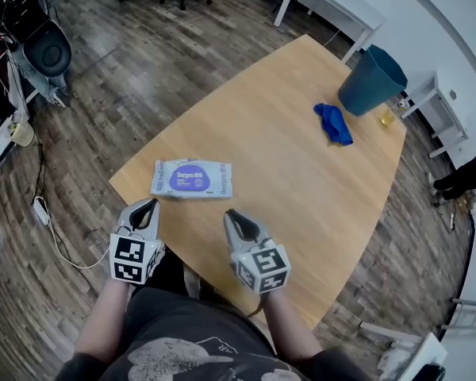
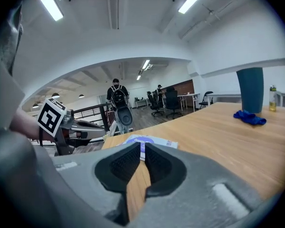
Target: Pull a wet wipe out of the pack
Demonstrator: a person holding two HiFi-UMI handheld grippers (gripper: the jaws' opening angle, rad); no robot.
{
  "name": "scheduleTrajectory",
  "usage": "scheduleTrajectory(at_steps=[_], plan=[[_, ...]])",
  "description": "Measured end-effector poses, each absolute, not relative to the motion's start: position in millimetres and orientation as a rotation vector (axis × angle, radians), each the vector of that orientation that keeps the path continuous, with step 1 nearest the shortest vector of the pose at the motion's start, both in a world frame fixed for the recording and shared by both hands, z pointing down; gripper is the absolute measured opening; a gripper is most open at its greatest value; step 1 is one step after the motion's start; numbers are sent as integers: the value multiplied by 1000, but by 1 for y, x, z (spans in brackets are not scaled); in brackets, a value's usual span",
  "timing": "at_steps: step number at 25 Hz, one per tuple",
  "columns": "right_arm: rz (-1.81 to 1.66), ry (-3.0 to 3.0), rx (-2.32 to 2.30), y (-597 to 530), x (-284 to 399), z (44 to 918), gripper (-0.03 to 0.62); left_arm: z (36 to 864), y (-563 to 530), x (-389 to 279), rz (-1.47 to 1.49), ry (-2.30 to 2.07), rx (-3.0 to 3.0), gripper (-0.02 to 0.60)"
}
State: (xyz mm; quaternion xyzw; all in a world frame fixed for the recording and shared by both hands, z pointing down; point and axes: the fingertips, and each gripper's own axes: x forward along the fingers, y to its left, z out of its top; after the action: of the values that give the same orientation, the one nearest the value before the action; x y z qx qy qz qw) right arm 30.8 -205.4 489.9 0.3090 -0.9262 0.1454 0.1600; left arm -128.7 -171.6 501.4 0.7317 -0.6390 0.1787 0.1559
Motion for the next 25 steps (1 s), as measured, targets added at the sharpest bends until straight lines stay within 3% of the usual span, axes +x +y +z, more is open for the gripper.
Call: scheduleTrajectory(at_steps=[11,19,25], plan=[[138,-2480,634,-237,-43,528,198,567,-216,-139,705,-1571,2111,18],[40,-2396,482,-251,-64,548,251,594,-221,-135,829,-1410,2110,18],[-4,-2306,269,-255,-75,570,335,598,-222,-132,863,-1347,2102,18]])
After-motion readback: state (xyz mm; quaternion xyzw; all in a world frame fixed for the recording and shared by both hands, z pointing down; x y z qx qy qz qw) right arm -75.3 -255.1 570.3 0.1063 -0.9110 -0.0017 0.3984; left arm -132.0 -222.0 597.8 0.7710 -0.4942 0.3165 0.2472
